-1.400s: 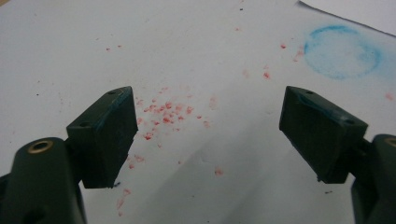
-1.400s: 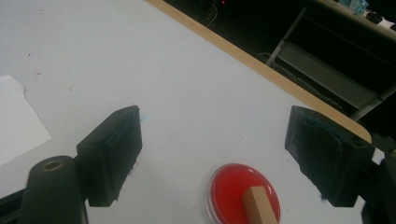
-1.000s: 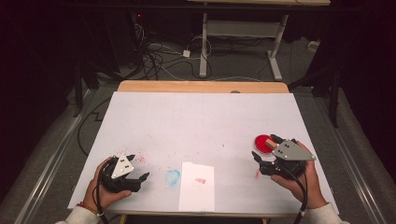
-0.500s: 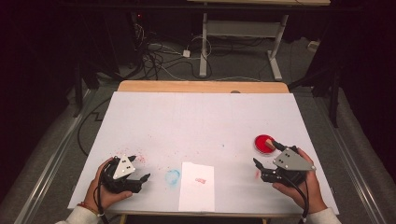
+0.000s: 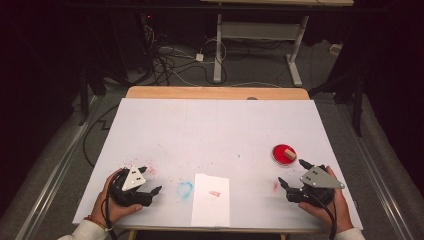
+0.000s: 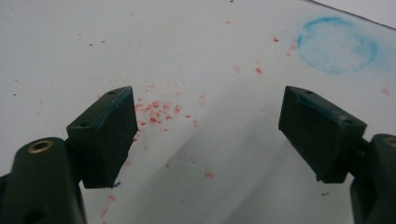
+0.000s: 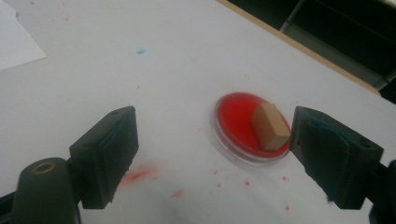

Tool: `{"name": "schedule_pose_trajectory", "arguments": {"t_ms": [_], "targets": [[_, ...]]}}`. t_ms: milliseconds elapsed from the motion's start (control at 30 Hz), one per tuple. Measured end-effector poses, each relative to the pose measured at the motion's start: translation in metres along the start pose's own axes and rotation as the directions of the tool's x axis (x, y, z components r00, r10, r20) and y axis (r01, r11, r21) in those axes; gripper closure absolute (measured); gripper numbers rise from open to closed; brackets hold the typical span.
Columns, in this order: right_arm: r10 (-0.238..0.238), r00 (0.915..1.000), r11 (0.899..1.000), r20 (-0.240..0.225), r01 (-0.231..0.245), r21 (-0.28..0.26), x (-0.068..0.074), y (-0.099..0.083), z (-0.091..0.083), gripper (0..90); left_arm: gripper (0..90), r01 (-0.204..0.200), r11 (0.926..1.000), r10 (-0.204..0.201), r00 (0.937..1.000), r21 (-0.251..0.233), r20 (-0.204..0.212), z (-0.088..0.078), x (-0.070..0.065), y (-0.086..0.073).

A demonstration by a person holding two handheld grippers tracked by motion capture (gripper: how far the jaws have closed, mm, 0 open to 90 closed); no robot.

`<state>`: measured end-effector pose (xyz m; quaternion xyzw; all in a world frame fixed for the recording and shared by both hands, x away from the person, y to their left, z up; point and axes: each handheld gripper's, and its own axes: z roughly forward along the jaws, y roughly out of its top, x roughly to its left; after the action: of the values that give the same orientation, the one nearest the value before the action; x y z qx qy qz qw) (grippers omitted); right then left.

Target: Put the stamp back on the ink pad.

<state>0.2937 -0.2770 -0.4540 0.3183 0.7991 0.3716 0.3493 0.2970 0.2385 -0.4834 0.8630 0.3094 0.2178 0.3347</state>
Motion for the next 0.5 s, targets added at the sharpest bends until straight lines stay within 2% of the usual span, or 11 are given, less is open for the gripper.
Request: {"name": "schedule_pose_trajectory", "arguments": {"t_ms": [167,300,500], "targets": [[0.006,0.9999,0.999,0.011,-0.007,0.035,0.000,-0.012,0.002,16.1,18.8,0.005,1.0000,-0.005,0.9999,-0.005,0.014,0.004,0.002,0.002],[0.040,0.9989,0.998,0.024,-0.041,0.036,0.001,-0.018,0.002,16.1,18.8,0.004,1.0000,-0.004,0.9999,-0.001,0.013,0.005,0.002,0.002],[0.039,0.9992,0.997,0.009,-0.039,0.067,0.004,-0.029,0.004,16.1,18.8,0.002,1.0000,-0.002,1.0000,-0.004,-0.001,0.000,-0.001,0.001]]}}
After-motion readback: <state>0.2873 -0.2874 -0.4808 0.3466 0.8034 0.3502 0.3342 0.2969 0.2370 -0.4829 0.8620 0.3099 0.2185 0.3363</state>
